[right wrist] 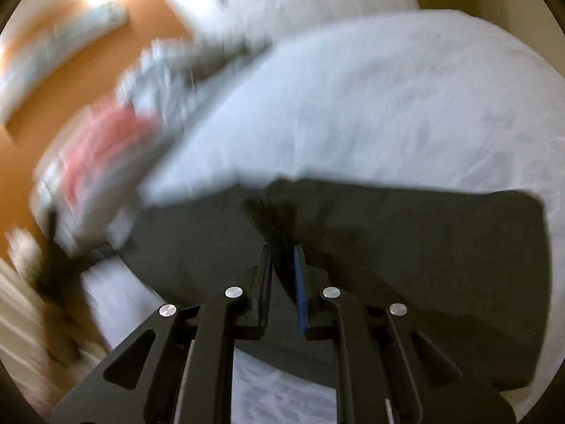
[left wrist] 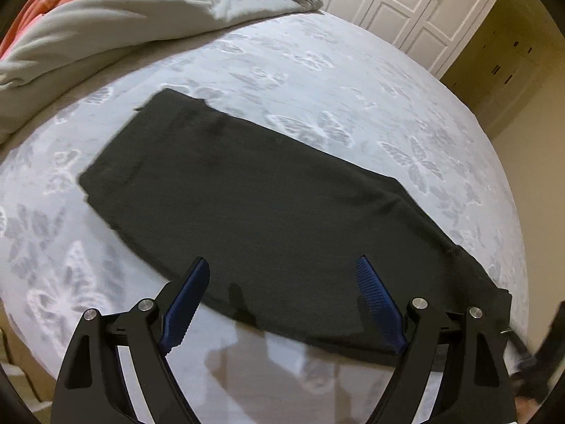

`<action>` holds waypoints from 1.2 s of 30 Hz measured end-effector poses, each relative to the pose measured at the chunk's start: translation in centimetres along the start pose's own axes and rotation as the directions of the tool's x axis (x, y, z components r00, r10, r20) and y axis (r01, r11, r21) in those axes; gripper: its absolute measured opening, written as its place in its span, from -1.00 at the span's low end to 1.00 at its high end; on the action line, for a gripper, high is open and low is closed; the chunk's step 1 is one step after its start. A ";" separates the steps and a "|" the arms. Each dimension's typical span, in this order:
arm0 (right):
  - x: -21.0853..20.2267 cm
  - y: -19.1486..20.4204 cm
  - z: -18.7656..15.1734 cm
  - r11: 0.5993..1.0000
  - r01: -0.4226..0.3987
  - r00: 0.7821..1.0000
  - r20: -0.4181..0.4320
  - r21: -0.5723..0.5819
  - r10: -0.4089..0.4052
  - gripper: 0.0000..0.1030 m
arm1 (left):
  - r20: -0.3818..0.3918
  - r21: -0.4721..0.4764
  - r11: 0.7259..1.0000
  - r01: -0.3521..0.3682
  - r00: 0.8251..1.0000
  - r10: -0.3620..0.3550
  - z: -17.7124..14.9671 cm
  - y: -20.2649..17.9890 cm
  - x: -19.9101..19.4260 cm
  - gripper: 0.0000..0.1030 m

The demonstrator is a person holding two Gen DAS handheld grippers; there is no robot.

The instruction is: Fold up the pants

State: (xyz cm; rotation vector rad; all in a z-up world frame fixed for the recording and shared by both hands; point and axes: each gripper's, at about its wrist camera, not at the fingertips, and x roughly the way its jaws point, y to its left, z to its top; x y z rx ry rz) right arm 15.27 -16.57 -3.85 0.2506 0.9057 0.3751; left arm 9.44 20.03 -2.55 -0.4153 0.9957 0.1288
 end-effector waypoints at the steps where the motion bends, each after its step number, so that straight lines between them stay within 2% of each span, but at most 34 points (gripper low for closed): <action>1: 0.9 1.0 -0.9 0.994 0.085 0.996 -0.006 -0.070 -0.085 -0.76 | 0.001 -0.005 1.000 0.000 1.000 0.000 0.1 0.6 -0.2 0.60; 3: 0.6 1.8 -1.7 0.975 0.166 0.986 0.015 -0.149 -0.166 -0.71 | -0.002 -0.004 1.000 0.003 1.000 -0.003 0.2 2.0 -0.6 0.60; 4: 0.2 1.8 -1.9 0.965 0.200 0.980 0.031 -0.167 -0.198 -0.39 | 0.000 0.003 1.000 -0.006 1.000 0.006 0.2 2.6 -0.8 0.60; 5: -0.5 1.8 -2.1 0.958 0.226 0.974 0.054 -0.177 -0.220 0.10 | 0.001 0.008 1.000 -0.015 1.000 0.015 0.3 3.0 -0.9 0.60; 6: -0.9 2.0 -2.3 0.953 0.240 0.970 0.076 -0.182 -0.230 0.22 | 0.000 0.012 1.000 -0.022 1.000 0.022 0.3 3.4 -1.0 0.60; 7: -1.6 1.7 -2.7 0.950 0.248 0.968 0.091 -0.190 -0.234 0.23 | -0.003 0.013 1.000 -0.021 1.000 0.021 0.3 3.6 -0.9 0.60; 12: 1.0 4.7 -2.9 0.926 0.216 0.976 0.047 -0.310 -0.212 0.20 | -0.024 0.004 1.000 -0.003 1.000 0.003 0.4 4.4 -1.0 0.60; 14: 2.9 6.5 -3.3 0.902 0.230 0.972 0.042 -0.365 -0.231 0.15 | -0.028 -0.006 1.000 0.011 1.000 -0.011 0.5 5.0 -1.1 0.60; 15: 4.0 7.0 -3.5 0.890 0.235 0.970 0.034 -0.390 -0.241 -0.05 | -0.031 -0.016 1.000 0.020 0.999 -0.021 0.6 5.4 -1.2 0.60; 16: 4.8 7.2 -3.6 0.880 0.245 0.966 0.024 -0.406 -0.258 -0.63 | -0.031 -0.026 0.999 0.026 0.999 -0.027 0.7 5.8 -1.3 0.60; 17: 5.9 7.2 -3.4 0.875 0.265 0.958 0.006 -0.406 -0.287 -0.78 | -0.029 -0.050 0.998 0.034 0.999 -0.036 0.9 6.7 -1.6 0.60; 19: 5.3 7.4 -2.1 0.894 0.283 0.955 0.015 -0.347 -0.296 -0.83 | -0.010 -0.105 0.993 0.046 0.999 -0.047 1.5 8.5 -2.2 0.60; 21: 3.6 8.0 -0.9 0.918 0.267 0.963 0.056 -0.295 -0.262 -0.83 | 0.009 -0.148 0.988 0.050 0.999 -0.050 2.0 9.9 -2.6 0.60; 23: 2.3 9.2 -0.1 0.941 0.193 0.981 0.078 -0.279 -0.179 -0.81 | 0.020 -0.179 0.983 0.042 0.999 -0.039 2.5 10.9 -2.7 0.60; 24: 2.7 9.8 -0.1 0.945 0.161 0.987 0.053 -0.285 -0.152 -0.75 | 0.021 -0.192 0.981 0.037 0.999 -0.033 2.8 11.2 -2.5 0.60; 25: 3.9 10.2 -0.5 0.942 0.142 0.989 0.001 -0.303 -0.149 -0.66 | 0.016 -0.199 0.979 0.033 0.999 -0.031 2.9 11.4 -2.2 0.60; 27: 5.9 10.3 -1.3 0.925 0.167 0.979 -0.054 -0.341 -0.197 -0.61 | -0.002 -0.225 0.974 0.037 0.999 -0.039 3.3 11.7 -1.2 0.60; 28: 5.9 10.1 -1.4 0.919 0.196 0.974 -0.043 -0.343 -0.224 -0.61 | -0.008 -0.241 0.969 0.045 0.999 -0.048 3.4 11.8 -0.8 0.60; 30: 2.4 8.1 -0.2 0.940 0.220 0.975 0.021 -0.261 -0.222 -0.59 | -0.019 -0.301 0.951 0.074 0.996 -0.084 3.5 13.0 0.3 0.60; 31: 1.1 7.3 0.3 0.948 0.224 0.974 0.036 -0.227 -0.222 -0.37 | -0.023 -0.335 0.939 0.078 0.996 -0.091 3.4 14.0 0.9 0.60; 32: -1.6 5.6 0.9 0.959 0.233 0.972 0.058 -0.162 -0.227 0.09 | -0.026 -0.363 0.929 0.075 0.996 -0.091 3.4 14.7 1.4 0.60; 33: -3.7 3.9 1.0 0.964 0.244 0.969 0.070 -0.106 -0.237 0.29 | -0.028 -0.395 0.916 0.070 0.996 -0.088 3.4 15.6 1.8 0.60; 34: -5.5 2.1 0.9 0.964 0.262 0.963 0.078 -0.054 -0.257 0.46 | -0.031 -0.423 0.904 0.065 0.996 -0.086 3.4 16.2 2.2 0.60; 36: -8.3 -2.4 -0.6 0.949 0.313 0.947 0.063 0.030 -0.314 0.44 | -0.007 -0.472 0.877 0.091 0.994 -0.108 3.4 17.2 2.9 0.60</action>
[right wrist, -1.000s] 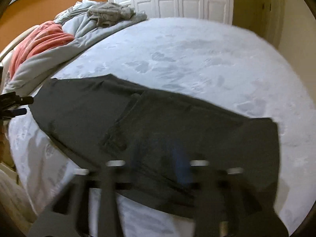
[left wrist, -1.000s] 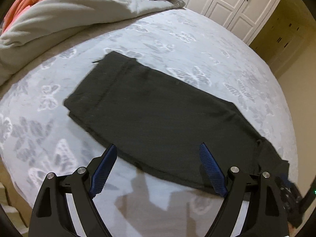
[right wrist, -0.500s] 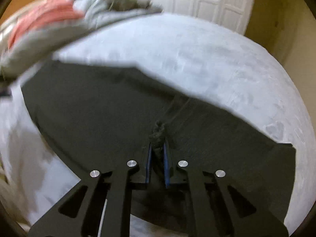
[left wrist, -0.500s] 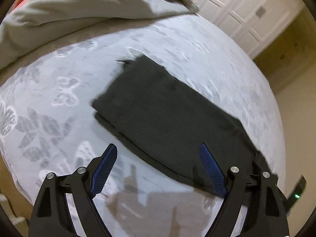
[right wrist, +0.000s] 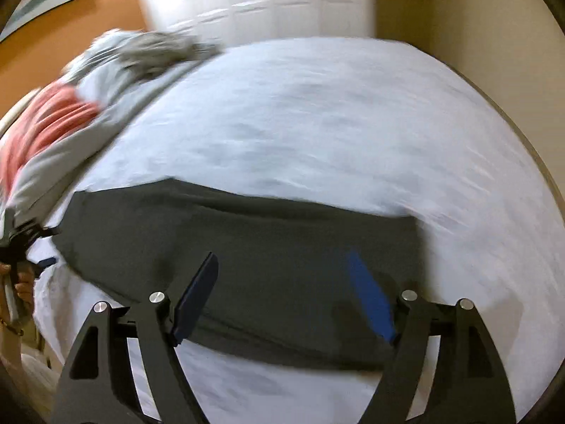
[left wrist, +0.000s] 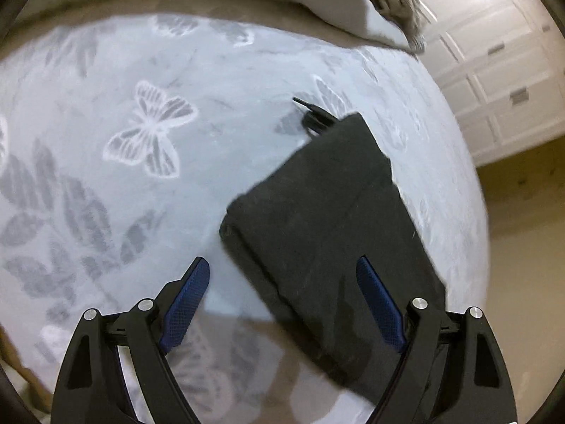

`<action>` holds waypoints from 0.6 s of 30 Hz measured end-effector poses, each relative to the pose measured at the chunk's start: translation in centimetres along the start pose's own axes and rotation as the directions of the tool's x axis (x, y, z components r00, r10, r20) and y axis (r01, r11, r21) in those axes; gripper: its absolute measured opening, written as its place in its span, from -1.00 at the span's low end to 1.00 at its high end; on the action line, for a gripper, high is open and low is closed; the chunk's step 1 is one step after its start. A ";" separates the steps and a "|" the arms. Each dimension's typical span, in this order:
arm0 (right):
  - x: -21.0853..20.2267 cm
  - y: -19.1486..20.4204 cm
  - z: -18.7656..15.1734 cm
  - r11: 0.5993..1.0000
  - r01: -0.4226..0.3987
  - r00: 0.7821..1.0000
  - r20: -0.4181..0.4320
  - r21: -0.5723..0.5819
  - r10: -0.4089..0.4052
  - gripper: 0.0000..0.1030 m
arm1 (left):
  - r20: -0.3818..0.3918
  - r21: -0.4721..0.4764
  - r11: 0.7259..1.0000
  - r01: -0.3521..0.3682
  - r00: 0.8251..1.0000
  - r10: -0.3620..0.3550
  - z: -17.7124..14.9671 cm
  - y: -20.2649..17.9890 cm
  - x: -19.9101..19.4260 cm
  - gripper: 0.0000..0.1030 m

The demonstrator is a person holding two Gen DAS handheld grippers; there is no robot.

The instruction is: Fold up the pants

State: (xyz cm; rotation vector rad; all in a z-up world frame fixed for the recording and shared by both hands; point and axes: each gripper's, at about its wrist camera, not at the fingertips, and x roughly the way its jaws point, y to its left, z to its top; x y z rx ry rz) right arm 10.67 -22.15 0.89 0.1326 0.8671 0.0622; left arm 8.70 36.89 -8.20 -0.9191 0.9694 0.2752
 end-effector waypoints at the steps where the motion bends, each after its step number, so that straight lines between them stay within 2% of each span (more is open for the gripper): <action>1: -0.2 -2.4 -1.0 0.999 0.034 0.999 -0.007 0.038 -0.033 0.44 | 0.018 -0.011 1.000 -0.005 1.000 0.005 0.1 0.0 0.1 0.60; 3: -0.2 -6.8 -3.0 0.986 0.078 0.997 -0.022 0.147 -0.076 0.43 | 0.032 -0.019 1.000 -0.022 0.999 0.022 -0.1 -0.6 0.0 0.61; 5: 0.7 -10.2 -4.8 0.959 0.079 0.996 -0.048 0.271 -0.069 0.36 | 0.038 0.000 1.000 -0.014 0.999 0.014 -0.4 -1.2 0.5 0.66; 6: 1.2 -10.9 -5.1 0.949 0.089 0.995 -0.077 0.304 -0.068 0.36 | 0.042 -0.006 1.000 -0.028 0.999 0.028 -0.5 -1.3 0.8 0.66; 7: 1.7 -11.1 -5.3 0.944 0.058 0.996 -0.083 0.326 -0.032 0.36 | 0.059 -0.010 0.999 -0.036 0.998 0.037 -0.6 -1.5 0.8 0.66; 10: 3.3 -10.5 -5.5 0.950 0.022 0.993 -0.116 0.311 0.015 0.34 | 0.054 0.024 1.000 -0.015 0.998 0.013 -0.9 -2.2 1.3 0.65; 12: 4.7 -10.0 -5.9 0.943 -0.010 0.988 -0.144 0.334 0.061 0.16 | 0.057 0.038 0.999 0.031 0.998 -0.033 -0.8 -2.4 1.7 0.61; 13: 5.0 -9.3 -5.8 0.950 -0.010 0.989 -0.138 0.314 0.056 -0.31 | 0.054 0.041 0.998 0.044 0.998 -0.046 -0.8 -2.4 1.8 0.35; 14: 5.1 -8.9 -5.6 0.954 -0.021 0.988 -0.143 0.298 0.066 -0.68 | 0.051 0.049 0.998 0.035 0.998 -0.037 -0.7 -2.3 1.9 0.18; 15: 4.9 -8.6 -5.4 0.955 -0.037 0.987 -0.136 0.295 0.081 -0.71 | 0.051 0.044 0.999 0.026 0.998 -0.029 -0.6 -2.1 2.0 -0.36; 16: 4.7 -8.5 -5.0 0.956 -0.039 0.989 -0.122 0.292 0.078 -0.74 | 0.027 0.031 0.998 0.061 0.998 -0.062 -0.4 -1.7 2.1 -0.63; 18: 2.6 -8.3 -3.9 0.955 -0.084 0.993 -0.053 0.283 0.103 -0.76 | 0.002 -0.010 0.992 0.125 0.992 -0.125 -0.1 -1.1 1.7 -0.67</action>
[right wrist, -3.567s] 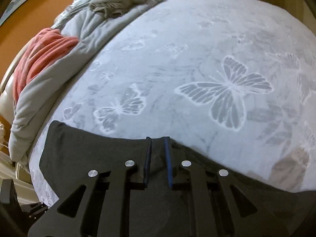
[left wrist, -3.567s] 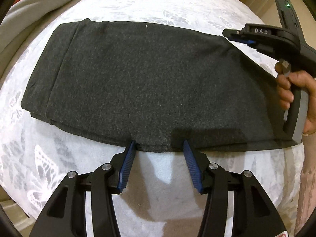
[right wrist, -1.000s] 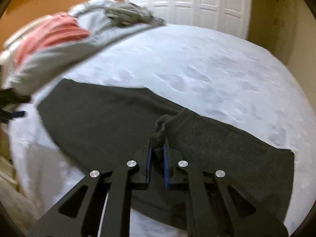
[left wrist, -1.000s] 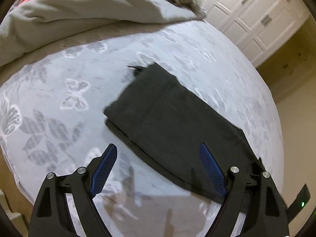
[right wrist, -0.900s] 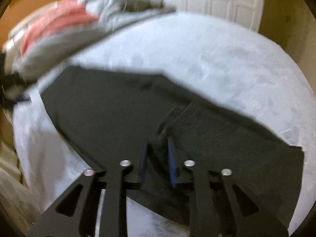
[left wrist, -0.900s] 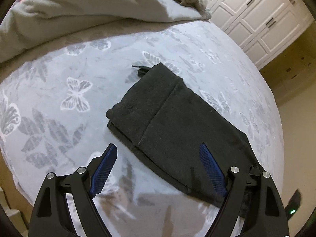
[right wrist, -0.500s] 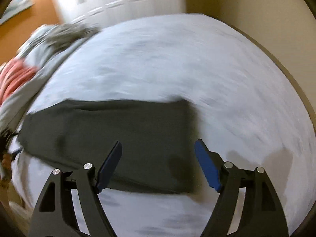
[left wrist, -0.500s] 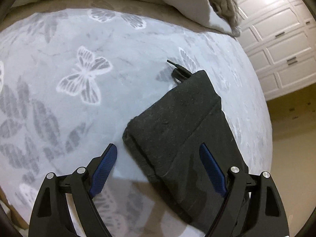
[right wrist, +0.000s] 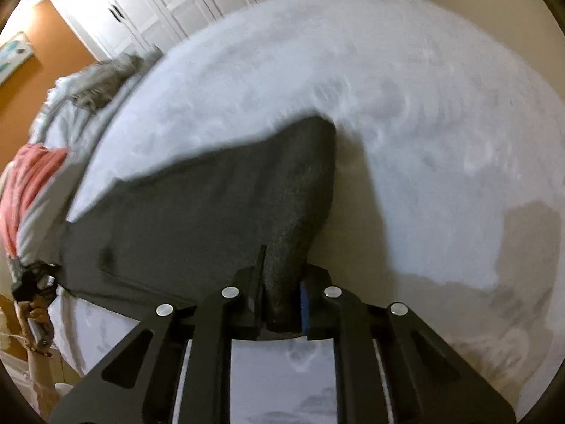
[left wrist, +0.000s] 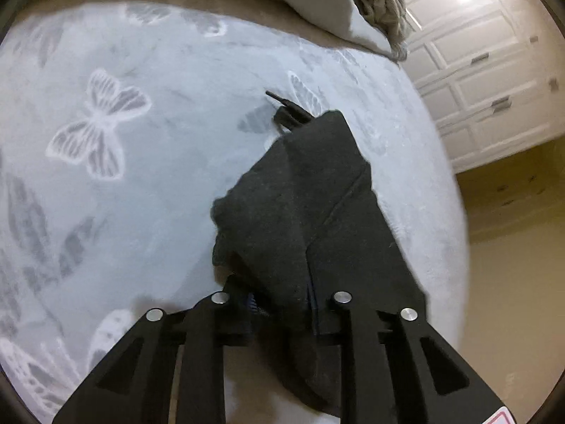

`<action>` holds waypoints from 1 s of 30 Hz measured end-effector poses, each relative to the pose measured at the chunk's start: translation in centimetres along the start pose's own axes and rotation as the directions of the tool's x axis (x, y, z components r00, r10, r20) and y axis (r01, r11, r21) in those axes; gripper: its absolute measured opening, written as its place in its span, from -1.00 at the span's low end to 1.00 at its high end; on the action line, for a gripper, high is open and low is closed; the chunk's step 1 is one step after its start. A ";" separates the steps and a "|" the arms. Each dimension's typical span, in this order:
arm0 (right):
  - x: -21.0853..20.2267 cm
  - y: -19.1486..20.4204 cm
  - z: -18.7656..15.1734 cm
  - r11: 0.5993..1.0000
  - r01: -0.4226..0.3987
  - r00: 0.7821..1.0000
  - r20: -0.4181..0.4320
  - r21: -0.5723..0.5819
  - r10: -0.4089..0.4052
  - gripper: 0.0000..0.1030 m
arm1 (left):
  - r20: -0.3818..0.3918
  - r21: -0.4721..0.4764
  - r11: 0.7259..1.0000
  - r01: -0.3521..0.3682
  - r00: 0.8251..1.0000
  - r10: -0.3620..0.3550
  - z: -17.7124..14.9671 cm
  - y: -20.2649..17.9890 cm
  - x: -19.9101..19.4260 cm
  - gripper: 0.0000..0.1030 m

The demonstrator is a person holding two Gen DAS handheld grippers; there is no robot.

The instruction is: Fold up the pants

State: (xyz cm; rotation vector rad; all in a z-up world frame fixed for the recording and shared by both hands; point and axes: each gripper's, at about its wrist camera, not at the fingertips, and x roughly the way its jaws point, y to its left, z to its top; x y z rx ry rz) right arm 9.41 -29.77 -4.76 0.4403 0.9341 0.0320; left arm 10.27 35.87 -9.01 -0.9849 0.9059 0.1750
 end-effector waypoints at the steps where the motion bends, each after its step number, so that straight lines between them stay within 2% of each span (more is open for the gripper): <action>1: -1.1 0.1 0.3 1.000 -0.026 0.999 0.020 0.003 0.026 -0.76 | -0.004 0.001 1.000 0.017 1.000 -0.017 0.0 -0.1 -0.3 -0.68; 3: -4.2 -0.3 1.1 0.998 -0.067 0.994 0.084 0.003 0.067 -0.77 | -0.002 0.055 0.997 0.061 0.998 -0.061 -0.4 -1.6 -1.9 -0.68; 5: -6.5 -1.3 1.0 0.995 -0.101 0.990 0.098 0.012 0.100 -0.77 | -0.036 0.094 0.990 0.107 0.994 -0.104 -1.3 -2.8 -3.0 -0.69; 7: -7.9 -2.0 0.5 0.999 -0.040 0.992 0.115 -0.006 0.041 -0.77 | -0.090 0.117 0.984 0.134 0.988 -0.124 -2.6 -3.2 -3.3 -0.69; 9: -8.8 -3.8 -0.1 0.996 0.093 0.990 0.109 -0.011 -0.091 -0.76 | -0.194 0.115 0.986 0.123 0.976 -0.100 -4.6 -2.7 -2.1 -0.69; 10: -7.9 -5.6 -0.7 0.990 0.138 0.989 0.044 0.012 -0.138 -0.72 | -0.235 0.108 0.992 0.072 0.971 -0.045 -5.3 -2.2 -0.9 -0.68; 11: -6.5 -6.6 -1.2 0.989 0.147 0.989 -0.033 0.026 -0.146 -0.70 | -0.236 0.119 0.993 0.025 0.972 0.004 -5.6 -1.9 -0.4 -0.68; 12: -5.1 -7.4 -1.7 0.983 0.179 0.978 -0.119 0.035 -0.174 -0.69 | -0.238 0.125 0.992 0.003 0.971 0.027 -5.7 -1.6 0.1 -0.67; 13: -4.4 -7.4 -2.2 0.972 0.236 0.961 -0.153 0.018 -0.231 -0.64 | -0.237 0.121 0.993 0.006 0.971 0.023 -5.7 -1.5 0.2 -0.66; 15: -5.8 -4.6 -2.2 0.949 0.304 0.951 -0.036 -0.080 -0.307 -0.57 | -0.223 0.136 0.991 0.004 0.974 0.027 -5.7 -2.0 -0.3 -0.65; 16: -7.0 -2.6 -2.2 0.932 0.341 0.940 0.064 -0.120 -0.335 -0.36 | -0.215 0.141 0.990 0.000 0.976 0.031 -5.8 -2.1 -0.5 -0.65; 17: -8.1 0.1 -2.6 0.921 0.348 0.933 0.165 -0.177 -0.321 -0.06 | -0.204 0.148 0.989 -0.010 0.978 0.040 -6.0 -2.4 -0.6 -0.65; 18: -8.5 2.5 -3.0 0.916 0.325 0.935 0.223 -0.234 -0.275 0.02 | -0.195 0.159 0.987 -0.026 0.979 0.057 -6.1 -2.6 -0.4 -0.64; 19: -8.1 5.0 -3.7 0.912 0.279 0.947 0.243 -0.300 -0.209 0.03 | -0.188 0.169 0.985 -0.042 0.979 0.074 -6.2 -2.8 -0.3 -0.64; 21: -6.5 8.5 -4.8 0.887 0.217 0.968 0.210 -0.407 -0.140 0.00 | -0.171 0.187 0.980 -0.069 0.980 0.102 -6.6 -3.1 -0.2 -0.63; 23: -4.8 11.6 -6.0 0.843 0.236 0.965 0.222 -0.483 -0.143 0.00 | -0.166 0.202 0.976 -0.078 0.980 0.112 -6.7 -3.4 -0.1 -0.61; 25: -4.6 12.9 -6.1 0.805 0.281 0.950 0.272 -0.522 -0.154 0.02 | -0.173 0.194 0.979 -0.066 0.980 0.101 -6.4 -3.2 -0.2 -0.59; 26: -4.7 13.2 -6.0 0.803 0.274 0.950 0.281 -0.529 -0.140 0.05 | -0.180 0.184 0.981 -0.056 0.980 0.090 -6.4 -2.9 -0.2 -0.58; 28: -3.8 13.6 -5.8 0.839 0.168 0.976 0.204 -0.517 -0.070 0.10 | -0.190 0.176 0.983 -0.047 0.978 0.080 -6.3 -2.6 -0.2 -0.57; 29: -2.4 13.6 -6.1 0.858 0.086 0.993 0.118 -0.507 -0.030 0.10 | -0.193 0.169 0.984 -0.046 0.978 0.079 -6.2 -2.6 -0.1 -0.57; 30: -1.1 13.9 -6.8 0.863 0.048 0.998 0.058 -0.502 -0.022 0.10 | -0.193 0.166 0.985 -0.049 0.978 0.081 -6.3 -2.6 -0.2 -0.57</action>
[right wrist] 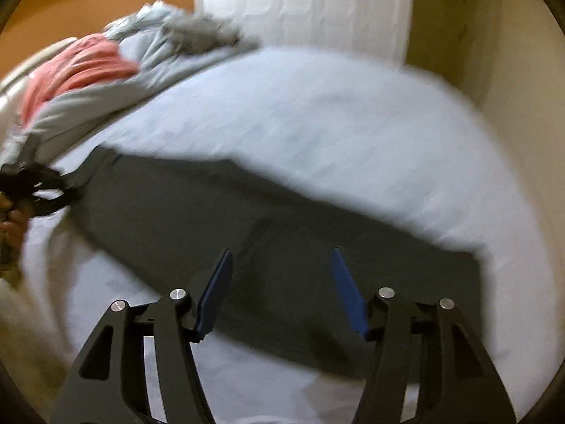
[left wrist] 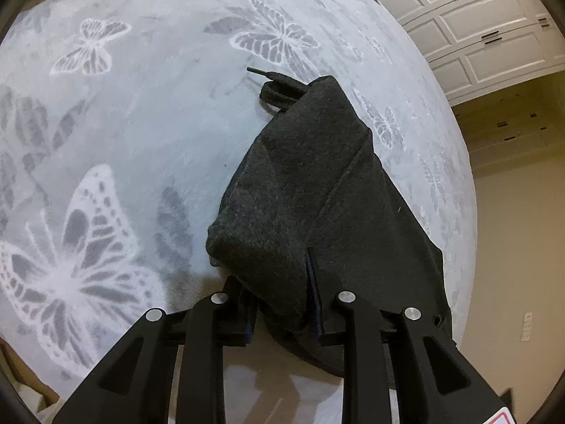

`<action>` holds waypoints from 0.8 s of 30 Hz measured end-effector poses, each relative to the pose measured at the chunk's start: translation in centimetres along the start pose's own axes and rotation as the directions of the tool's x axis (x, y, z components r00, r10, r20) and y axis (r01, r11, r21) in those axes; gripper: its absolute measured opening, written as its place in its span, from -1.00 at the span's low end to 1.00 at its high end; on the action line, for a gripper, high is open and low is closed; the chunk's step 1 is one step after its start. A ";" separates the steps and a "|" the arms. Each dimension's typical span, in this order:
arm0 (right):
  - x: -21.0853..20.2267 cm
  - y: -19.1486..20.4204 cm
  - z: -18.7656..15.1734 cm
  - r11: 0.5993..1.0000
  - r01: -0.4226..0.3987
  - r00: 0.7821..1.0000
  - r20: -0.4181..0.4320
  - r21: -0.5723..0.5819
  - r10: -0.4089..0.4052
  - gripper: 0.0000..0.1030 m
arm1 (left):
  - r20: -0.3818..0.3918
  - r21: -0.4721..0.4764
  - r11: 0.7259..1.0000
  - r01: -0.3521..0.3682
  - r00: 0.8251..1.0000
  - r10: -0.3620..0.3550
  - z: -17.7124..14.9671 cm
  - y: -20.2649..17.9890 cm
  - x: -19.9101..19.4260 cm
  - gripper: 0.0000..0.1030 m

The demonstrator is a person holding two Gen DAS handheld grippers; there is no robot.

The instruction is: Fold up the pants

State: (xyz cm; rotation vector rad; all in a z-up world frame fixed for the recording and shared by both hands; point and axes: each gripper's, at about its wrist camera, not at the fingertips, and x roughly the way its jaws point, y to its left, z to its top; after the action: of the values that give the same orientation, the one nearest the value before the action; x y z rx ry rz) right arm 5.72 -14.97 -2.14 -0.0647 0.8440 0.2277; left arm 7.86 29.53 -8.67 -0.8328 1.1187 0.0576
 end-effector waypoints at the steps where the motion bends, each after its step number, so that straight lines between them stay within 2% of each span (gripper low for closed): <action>1: 1.4 0.8 -0.1 1.000 -0.008 0.999 -0.035 -0.009 0.007 0.10 | 0.002 -0.002 1.000 -0.006 1.000 0.006 0.0 -0.1 0.0 -0.58; 2: 2.9 1.4 -0.5 1.000 -0.003 0.997 -0.073 -0.030 0.001 0.10 | 0.003 -0.002 1.000 -0.013 1.000 0.013 -0.1 -0.4 0.0 -0.58; 4: 4.8 2.1 -0.6 0.998 0.018 0.995 -0.097 -0.053 -0.023 0.04 | 0.005 -0.003 1.000 -0.021 1.000 0.021 -0.1 -0.6 0.1 -0.58; 5: 5.7 2.1 -0.6 0.998 0.019 0.995 -0.098 -0.052 -0.024 -0.50 | 0.006 -0.005 1.000 -0.023 1.000 0.023 -0.1 -0.7 0.2 -0.58; 6: 6.5 1.6 -0.5 1.000 -0.002 0.994 -0.106 -0.018 0.000 -0.74 | 0.004 -0.007 1.000 -0.021 1.000 0.021 -0.1 -0.7 0.2 -0.58; 8: 6.5 0.6 0.2 0.997 -0.037 0.992 -0.115 0.068 0.044 -0.83 | 0.002 -0.013 1.000 -0.013 1.000 0.013 0.0 -0.6 0.2 -0.58; 10: 4.8 0.7 1.3 0.996 -0.057 0.997 -0.054 0.072 0.061 -0.84 | 0.000 -0.018 1.000 -0.008 1.000 0.008 0.2 -0.6 0.4 -0.57; 12: 3.0 1.7 2.8 0.989 -0.135 0.991 0.016 0.065 0.134 -0.84 | 0.002 -0.017 1.000 -0.014 1.000 0.014 0.2 -0.7 0.5 -0.57; 13: 3.0 2.1 3.0 0.981 -0.179 0.984 0.022 0.074 0.178 -0.83 | 0.004 -0.018 1.000 -0.018 1.000 0.018 0.2 -0.7 0.4 -0.57; 14: 4.0 2.7 2.9 0.975 -0.207 0.978 -0.002 0.085 0.208 -0.72 | 0.008 -0.019 1.000 -0.025 1.000 0.025 0.1 -0.8 0.4 -0.57; 15: 5.7 3.1 2.5 0.973 -0.215 0.974 -0.058 0.078 0.220 -0.69 | 0.012 -0.018 0.999 -0.032 0.999 0.032 0.0 -0.9 0.4 -0.57; 16: 7.7 3.3 1.7 0.979 -0.190 0.972 -0.128 0.072 0.198 -0.70 | 0.017 -0.017 0.999 -0.039 0.999 0.039 -0.1 -1.1 0.4 -0.57; 17: 8.3 2.9 1.0 0.979 -0.183 0.972 -0.135 0.088 0.193 -0.70 | 0.021 -0.017 0.999 -0.042 0.999 0.043 -0.2 -1.3 0.4 -0.57; 18: 7.8 2.2 0.8 0.971 -0.209 0.970 -0.098 0.120 0.221 -0.69 | 0.028 -0.021 0.999 -0.034 0.999 0.035 -0.2 -1.4 0.1 -0.58; 20: 5.8 0.9 1.8 0.971 -0.187 0.974 -0.099 0.148 0.203 -0.57 | 0.045 -0.027 1.000 0.000 0.999 0.001 -0.4 -1.5 -0.5 -0.59; 21: 3.8 -0.2 2.5 0.974 -0.169 0.982 -0.053 0.151 0.179 -0.45 | 0.050 -0.019 1.000 0.009 0.999 -0.008 -0.4 -1.6 -0.8 -0.59; 22: 2.4 -1.2 2.7 0.978 -0.142 0.989 -0.008 0.153 0.145 -0.03 | 0.055 -0.012 1.000 0.012 0.998 -0.011 -0.4 -1.8 -1.1 -0.59; 23: 0.1 -2.5 2.9 0.984 -0.073 0.996 0.054 0.160 0.065 0.32 | 0.057 -0.007 1.000 0.011 0.998 -0.011 -0.4 -1.9 -1.1 -0.59; 24: -1.6 -3.9 3.0 0.985 0.004 0.996 0.092 0.171 -0.020 0.34 | 0.056 -0.009 1.000 0.009 0.998 -0.008 -0.4 -1.9 -1.0 -0.59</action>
State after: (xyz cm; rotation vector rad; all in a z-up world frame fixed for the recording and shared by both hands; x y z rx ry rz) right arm 7.76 -18.65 0.88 0.1006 0.7664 0.1454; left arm 7.87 28.30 -6.83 -0.8393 1.0631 0.0787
